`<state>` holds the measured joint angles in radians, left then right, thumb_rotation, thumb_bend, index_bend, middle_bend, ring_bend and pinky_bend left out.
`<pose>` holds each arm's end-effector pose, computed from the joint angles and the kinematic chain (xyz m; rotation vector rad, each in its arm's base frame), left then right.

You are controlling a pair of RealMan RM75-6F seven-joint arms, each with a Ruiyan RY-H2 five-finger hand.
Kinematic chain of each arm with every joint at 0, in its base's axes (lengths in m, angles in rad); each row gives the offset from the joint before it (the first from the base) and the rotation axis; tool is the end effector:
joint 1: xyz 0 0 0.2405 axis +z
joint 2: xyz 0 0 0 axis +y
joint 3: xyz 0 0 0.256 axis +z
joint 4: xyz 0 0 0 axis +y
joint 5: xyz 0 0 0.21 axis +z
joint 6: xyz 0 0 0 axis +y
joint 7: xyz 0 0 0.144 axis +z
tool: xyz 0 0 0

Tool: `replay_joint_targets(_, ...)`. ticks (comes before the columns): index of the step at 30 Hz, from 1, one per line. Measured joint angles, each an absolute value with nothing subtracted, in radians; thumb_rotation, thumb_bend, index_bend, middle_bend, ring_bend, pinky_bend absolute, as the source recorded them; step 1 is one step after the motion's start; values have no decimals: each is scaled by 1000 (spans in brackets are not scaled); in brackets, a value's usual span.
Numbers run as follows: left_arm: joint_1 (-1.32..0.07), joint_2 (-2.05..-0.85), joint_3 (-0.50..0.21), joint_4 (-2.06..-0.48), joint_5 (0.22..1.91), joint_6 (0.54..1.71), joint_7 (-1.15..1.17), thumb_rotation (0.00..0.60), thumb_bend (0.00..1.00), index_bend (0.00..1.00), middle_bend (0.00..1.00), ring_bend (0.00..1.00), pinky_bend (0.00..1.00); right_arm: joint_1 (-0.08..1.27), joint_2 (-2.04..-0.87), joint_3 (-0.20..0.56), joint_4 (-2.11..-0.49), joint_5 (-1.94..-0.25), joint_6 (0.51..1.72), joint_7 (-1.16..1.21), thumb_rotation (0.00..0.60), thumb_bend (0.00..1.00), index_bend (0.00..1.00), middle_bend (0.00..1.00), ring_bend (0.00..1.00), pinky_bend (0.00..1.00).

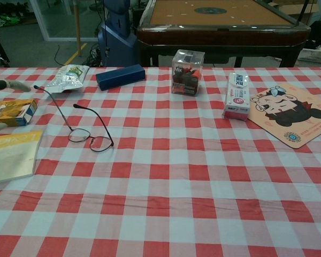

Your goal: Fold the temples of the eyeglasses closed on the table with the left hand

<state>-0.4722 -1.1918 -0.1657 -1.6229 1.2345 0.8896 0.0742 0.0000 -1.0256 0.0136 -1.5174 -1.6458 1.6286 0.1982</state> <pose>-0.2518 0.3015 0.0823 -1.7099 -1.1597 -0.7938 -0.3226 -0.1461 0.2023 1.4136 -0.8374 0.9933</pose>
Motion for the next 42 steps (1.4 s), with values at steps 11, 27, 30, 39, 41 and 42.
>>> replay_joint_targets(11,-578,-1251,-166,-1590,1091,792,153,600,428,36,1000,969,997,-2,-1031,17,-1504,-1633,1625,206,600,232,0,244,238,184)
replay_joint_targets(27,-669,-1303,-131,-1599,971,774,256,600,428,36,1000,971,997,-19,-1034,16,-1489,-1616,1635,213,600,232,0,244,256,203)
replay_joint_targets(30,-679,-1304,-119,-1608,959,768,270,600,427,36,1000,971,997,-23,-1033,16,-1488,-1615,1639,215,600,232,0,244,260,203)
replay_joint_targets(39,-722,-1297,-76,-1648,894,738,327,600,428,35,1000,972,998,-30,-1033,17,-1484,-1614,1647,219,600,232,0,257,293,204)
replay_joint_targets(41,-730,-1299,-67,-1647,893,728,328,600,427,36,1000,972,997,-31,-1034,18,-1481,-1613,1647,221,600,232,0,257,294,204)
replay_joint_targets(42,-734,-1302,-61,-1645,893,724,328,600,427,36,1000,972,998,-31,-1035,18,-1480,-1612,1647,221,600,232,0,257,294,204)
